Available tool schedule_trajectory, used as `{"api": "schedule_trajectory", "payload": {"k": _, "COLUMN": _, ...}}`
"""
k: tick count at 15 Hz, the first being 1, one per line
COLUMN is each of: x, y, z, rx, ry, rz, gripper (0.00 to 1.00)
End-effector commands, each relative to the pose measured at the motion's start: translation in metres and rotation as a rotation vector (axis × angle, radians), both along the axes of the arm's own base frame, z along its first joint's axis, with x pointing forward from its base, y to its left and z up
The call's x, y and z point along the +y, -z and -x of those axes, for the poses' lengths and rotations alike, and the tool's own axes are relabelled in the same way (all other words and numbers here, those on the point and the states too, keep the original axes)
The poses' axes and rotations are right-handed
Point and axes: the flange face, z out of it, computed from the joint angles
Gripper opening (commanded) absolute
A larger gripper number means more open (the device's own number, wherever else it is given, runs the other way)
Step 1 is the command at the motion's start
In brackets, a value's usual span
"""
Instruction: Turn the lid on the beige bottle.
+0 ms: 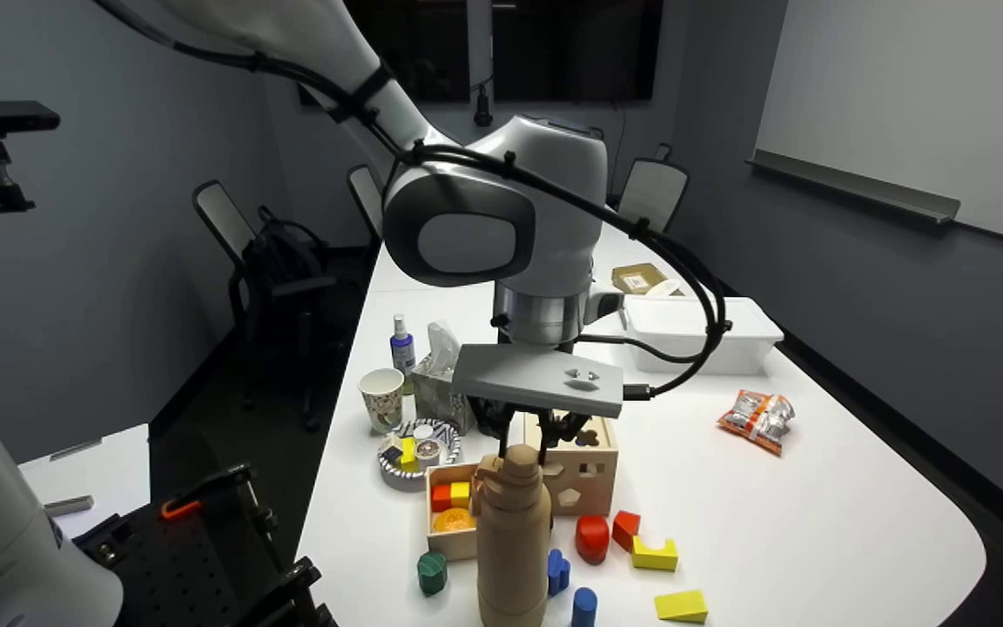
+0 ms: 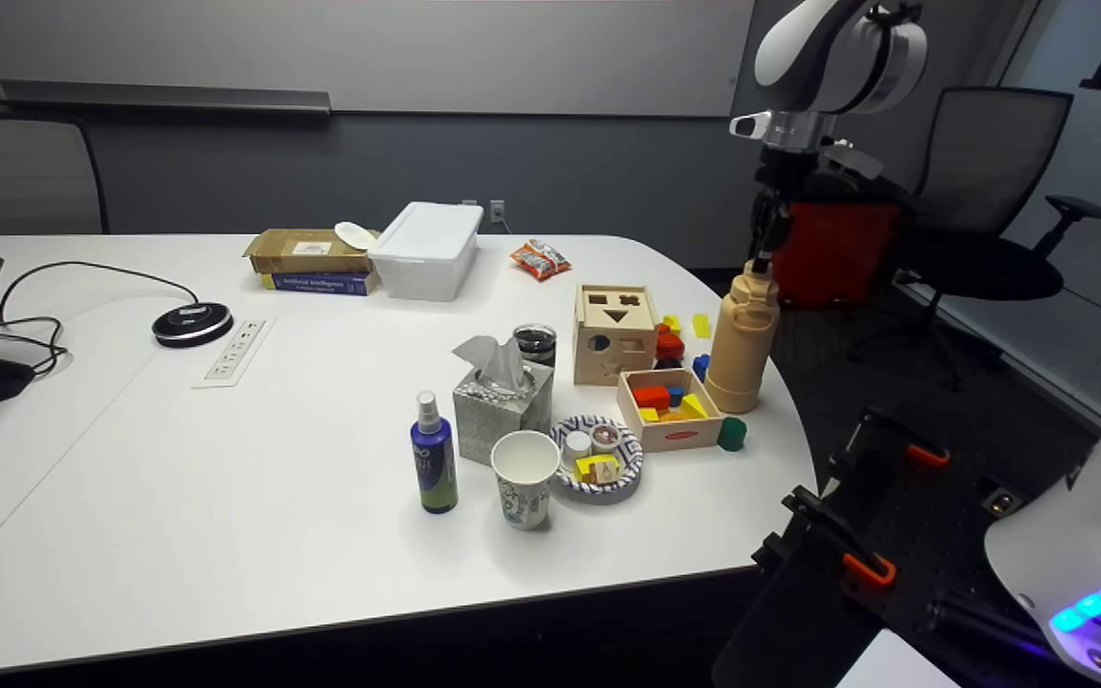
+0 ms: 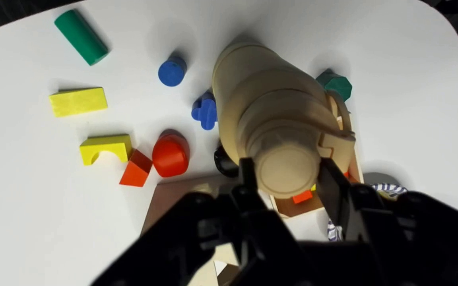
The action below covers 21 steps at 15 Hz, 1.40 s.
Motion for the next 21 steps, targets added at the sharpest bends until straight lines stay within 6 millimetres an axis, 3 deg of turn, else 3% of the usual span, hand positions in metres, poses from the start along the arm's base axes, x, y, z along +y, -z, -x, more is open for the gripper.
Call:
{"api": "schedule_trajectory", "payload": {"k": 1, "x": -0.003, "y": -0.001, "z": -0.002, "rx": 0.040, "ry": -0.086, "rz": -0.003, "gripper": 0.17}}
{"api": "schedule_trajectory", "payload": {"k": 9, "x": -0.007, "y": -0.002, "z": -0.003, "rx": 0.043, "ry": -0.126, "rz": 0.020, "gripper": 0.17}}
{"api": "schedule_trajectory", "payload": {"k": 10, "x": -0.007, "y": -0.002, "z": -0.003, "rx": 0.041, "ry": -0.112, "rz": 0.018, "gripper": 0.34}}
{"api": "schedule_trajectory", "payload": {"k": 11, "x": -0.008, "y": -0.002, "z": -0.003, "rx": 0.038, "ry": -0.102, "rz": 0.018, "gripper": 0.67}}
{"api": "schedule_trajectory", "payload": {"k": 12, "x": -0.008, "y": -0.003, "z": -0.003, "rx": 0.038, "ry": -0.098, "rz": 0.020, "gripper": 0.68}}
{"api": "schedule_trajectory", "payload": {"k": 17, "x": -0.008, "y": -0.005, "z": -0.003, "rx": 0.040, "ry": -0.082, "rz": 0.023, "gripper": 1.00}}
{"api": "schedule_trajectory", "payload": {"k": 21, "x": -0.009, "y": -0.019, "z": -0.007, "rx": 0.022, "ry": 0.049, "rz": 0.057, "gripper": 1.00}}
